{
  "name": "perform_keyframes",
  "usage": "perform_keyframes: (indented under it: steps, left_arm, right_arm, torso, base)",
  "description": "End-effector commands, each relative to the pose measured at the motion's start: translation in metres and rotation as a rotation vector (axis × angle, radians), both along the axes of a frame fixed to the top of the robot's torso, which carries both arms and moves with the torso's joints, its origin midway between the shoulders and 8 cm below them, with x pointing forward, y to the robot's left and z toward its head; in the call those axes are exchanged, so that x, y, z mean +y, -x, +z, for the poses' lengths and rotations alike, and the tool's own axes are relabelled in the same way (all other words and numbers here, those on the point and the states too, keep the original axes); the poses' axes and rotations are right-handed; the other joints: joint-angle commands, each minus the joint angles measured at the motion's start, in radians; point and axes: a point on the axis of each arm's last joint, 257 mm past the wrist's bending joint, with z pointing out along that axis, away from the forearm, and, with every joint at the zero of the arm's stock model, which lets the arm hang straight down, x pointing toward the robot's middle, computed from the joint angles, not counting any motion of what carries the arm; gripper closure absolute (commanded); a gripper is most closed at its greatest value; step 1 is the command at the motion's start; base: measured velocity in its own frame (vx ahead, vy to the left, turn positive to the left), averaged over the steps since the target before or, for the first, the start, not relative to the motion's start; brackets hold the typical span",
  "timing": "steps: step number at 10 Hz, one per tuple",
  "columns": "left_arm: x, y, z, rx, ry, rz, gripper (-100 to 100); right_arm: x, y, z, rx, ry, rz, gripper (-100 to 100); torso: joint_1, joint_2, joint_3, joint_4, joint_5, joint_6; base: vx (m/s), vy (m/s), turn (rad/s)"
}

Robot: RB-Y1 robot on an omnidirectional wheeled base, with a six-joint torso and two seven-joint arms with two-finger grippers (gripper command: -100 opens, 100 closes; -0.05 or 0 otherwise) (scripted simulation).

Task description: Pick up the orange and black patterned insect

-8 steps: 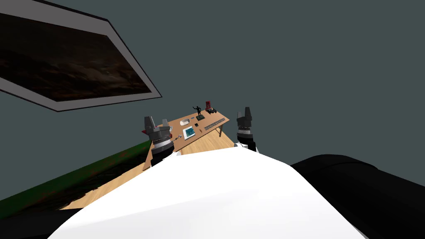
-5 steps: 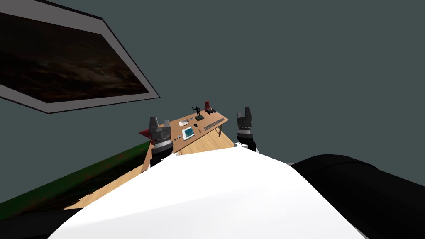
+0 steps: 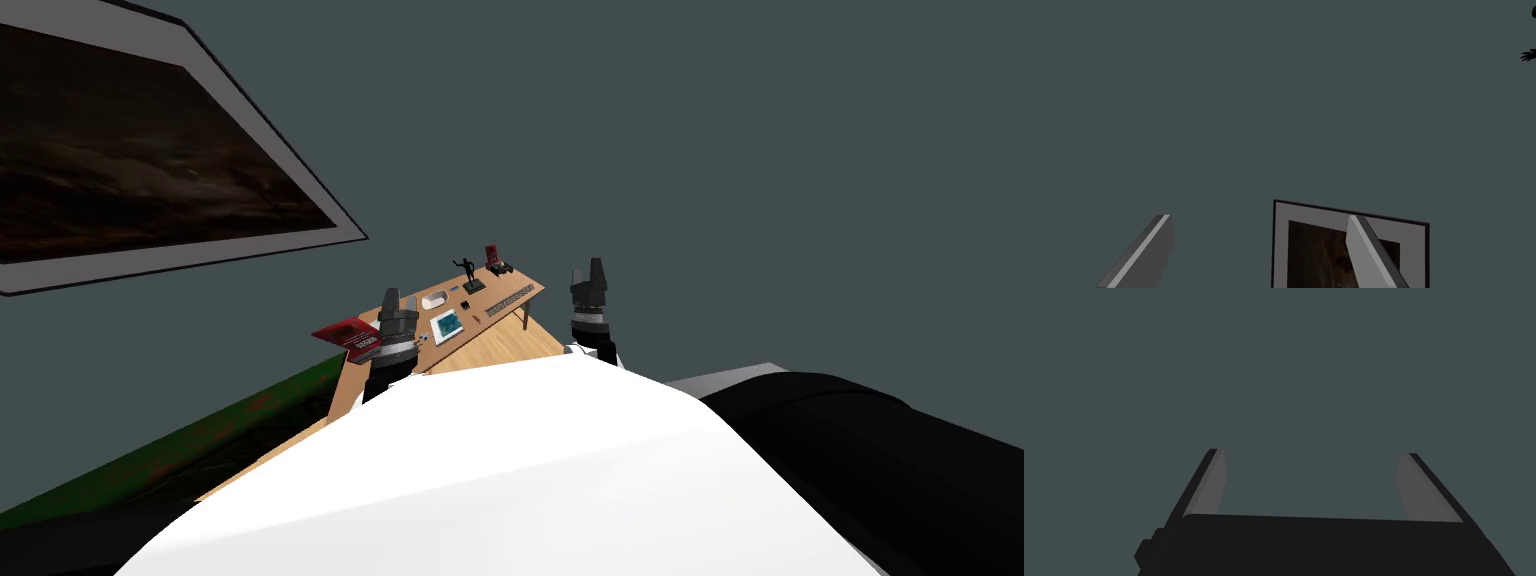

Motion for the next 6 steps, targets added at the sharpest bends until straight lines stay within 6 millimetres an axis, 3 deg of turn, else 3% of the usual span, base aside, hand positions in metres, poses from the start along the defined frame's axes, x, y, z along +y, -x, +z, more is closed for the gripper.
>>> perform_keyframes:
  steps: [1, 6]
  left_arm:
    - [0.007, -0.006, -0.021, 0.066, -0.028, 0.012, -100]
    - [0.037, -0.021, -0.098, 0.288, -0.096, 0.066, -100]
  right_arm:
    - [0.000, 0.000, 0.000, 0.000, 0.000, 0.000, 0]
    - [0.000, 0.000, 0.000, 0.000, 0.000, 0.000, 0]
  torso:
    - [0.000, 0.000, 0.000, 0.000, 0.000, 0.000]
    - [0.000, -0.001, 0.000, 0.000, 0.000, 0.000]
  base:
    - [0.022, 0.009, -0.178]
    - [0.024, 0.013, -0.211]
